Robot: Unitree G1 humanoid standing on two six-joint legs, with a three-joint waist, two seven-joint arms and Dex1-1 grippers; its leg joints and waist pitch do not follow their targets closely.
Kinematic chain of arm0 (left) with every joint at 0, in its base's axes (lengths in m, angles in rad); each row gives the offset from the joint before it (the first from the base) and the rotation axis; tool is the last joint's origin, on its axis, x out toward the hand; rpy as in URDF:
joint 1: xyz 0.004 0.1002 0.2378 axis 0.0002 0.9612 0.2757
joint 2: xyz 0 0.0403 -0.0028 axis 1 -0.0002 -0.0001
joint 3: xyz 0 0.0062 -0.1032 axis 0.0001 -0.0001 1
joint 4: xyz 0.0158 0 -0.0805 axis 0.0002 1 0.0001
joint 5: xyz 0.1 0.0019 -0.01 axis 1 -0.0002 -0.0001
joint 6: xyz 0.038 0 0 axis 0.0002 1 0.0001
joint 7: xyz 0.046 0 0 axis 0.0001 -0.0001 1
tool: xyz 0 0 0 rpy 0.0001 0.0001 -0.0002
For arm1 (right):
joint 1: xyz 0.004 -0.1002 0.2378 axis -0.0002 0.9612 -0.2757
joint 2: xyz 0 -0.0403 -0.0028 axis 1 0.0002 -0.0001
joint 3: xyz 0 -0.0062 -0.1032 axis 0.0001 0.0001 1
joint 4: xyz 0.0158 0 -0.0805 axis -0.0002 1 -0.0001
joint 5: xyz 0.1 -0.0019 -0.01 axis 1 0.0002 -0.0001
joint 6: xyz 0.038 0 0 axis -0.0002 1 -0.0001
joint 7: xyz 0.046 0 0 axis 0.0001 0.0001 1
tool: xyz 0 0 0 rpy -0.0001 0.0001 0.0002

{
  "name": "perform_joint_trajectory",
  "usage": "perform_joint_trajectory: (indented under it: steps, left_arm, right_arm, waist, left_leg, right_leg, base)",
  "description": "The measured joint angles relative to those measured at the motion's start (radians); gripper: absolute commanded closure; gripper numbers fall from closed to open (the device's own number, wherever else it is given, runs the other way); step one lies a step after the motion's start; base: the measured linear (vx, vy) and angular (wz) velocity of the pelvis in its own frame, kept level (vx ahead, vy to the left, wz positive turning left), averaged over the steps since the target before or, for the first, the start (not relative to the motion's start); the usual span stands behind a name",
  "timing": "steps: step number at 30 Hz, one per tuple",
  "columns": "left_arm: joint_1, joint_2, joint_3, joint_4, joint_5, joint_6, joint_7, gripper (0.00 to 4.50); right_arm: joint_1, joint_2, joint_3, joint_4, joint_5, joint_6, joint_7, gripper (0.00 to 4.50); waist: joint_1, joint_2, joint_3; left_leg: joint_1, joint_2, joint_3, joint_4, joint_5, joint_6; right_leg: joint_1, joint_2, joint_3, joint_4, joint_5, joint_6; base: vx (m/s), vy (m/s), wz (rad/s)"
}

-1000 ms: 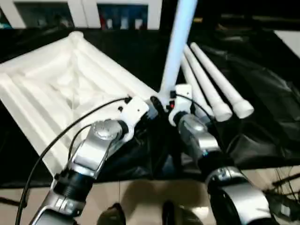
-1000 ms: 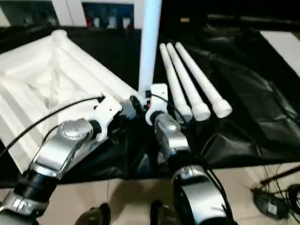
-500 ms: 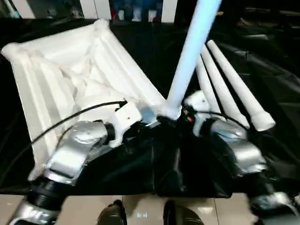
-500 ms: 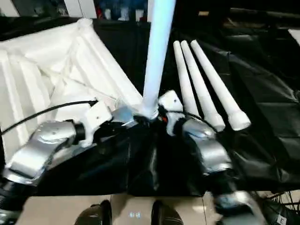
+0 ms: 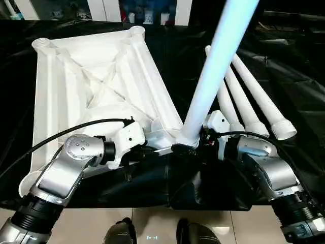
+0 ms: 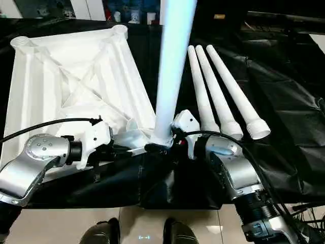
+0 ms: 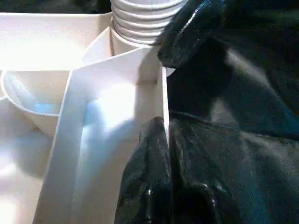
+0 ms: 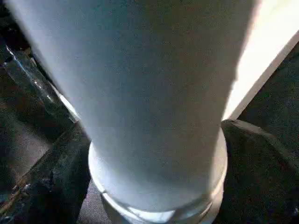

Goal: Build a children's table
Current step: Rotate leg to tighten

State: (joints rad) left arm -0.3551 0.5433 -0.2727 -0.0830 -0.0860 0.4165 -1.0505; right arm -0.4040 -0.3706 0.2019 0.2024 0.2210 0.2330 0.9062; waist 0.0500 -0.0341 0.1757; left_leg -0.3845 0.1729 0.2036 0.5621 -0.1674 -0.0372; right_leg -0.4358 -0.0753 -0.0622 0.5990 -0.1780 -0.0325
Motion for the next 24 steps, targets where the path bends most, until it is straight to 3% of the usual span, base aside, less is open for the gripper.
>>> perform_joint_trajectory:
  steps: [3, 13, 24]
  left_arm:
    - [0.001, 0.004, 0.001, 0.0, -0.003, -0.002, -0.005, 4.5]
    - [0.006, 0.006, 0.003, 0.001, -0.007, -0.006, -0.01, 4.5]
    - [0.008, -0.002, 0.011, 0.011, -0.005, -0.001, 0.003, 4.5]
  right_arm:
    - [-0.001, -0.005, 0.0, -0.004, 0.001, 0.004, 0.01, 0.18]
    - [-0.001, -0.004, -0.001, -0.004, 0.005, 0.01, 0.017, 0.91]
    - [0.007, 0.029, -0.009, -0.005, 0.001, 0.012, -0.013, 1.41]
  waist:
    - [0.0, 0.0, 0.0]
    - [-0.001, -0.001, 0.0]
    - [-0.014, -0.002, -0.001]
  left_leg:
    - [0.0, 0.0, 0.0, 0.0, 0.0, 0.0]
    - [0.0, 0.0, 0.0, 0.002, 0.0, 0.0]
    - [0.001, 0.001, -0.001, 0.006, 0.0, 0.0]
  right_leg:
    - [-0.001, 0.0, 0.0, 0.001, 0.0, 0.0]
    - [0.0, 0.0, 0.0, 0.002, 0.0, 0.0]
    - [0.0, 0.0, 0.0, 0.008, 0.0, 0.0]
  base:
    - [0.0, 0.0, 0.0]
    - [0.0, 0.0, 0.0]
    - [0.0, 0.0, 0.0]
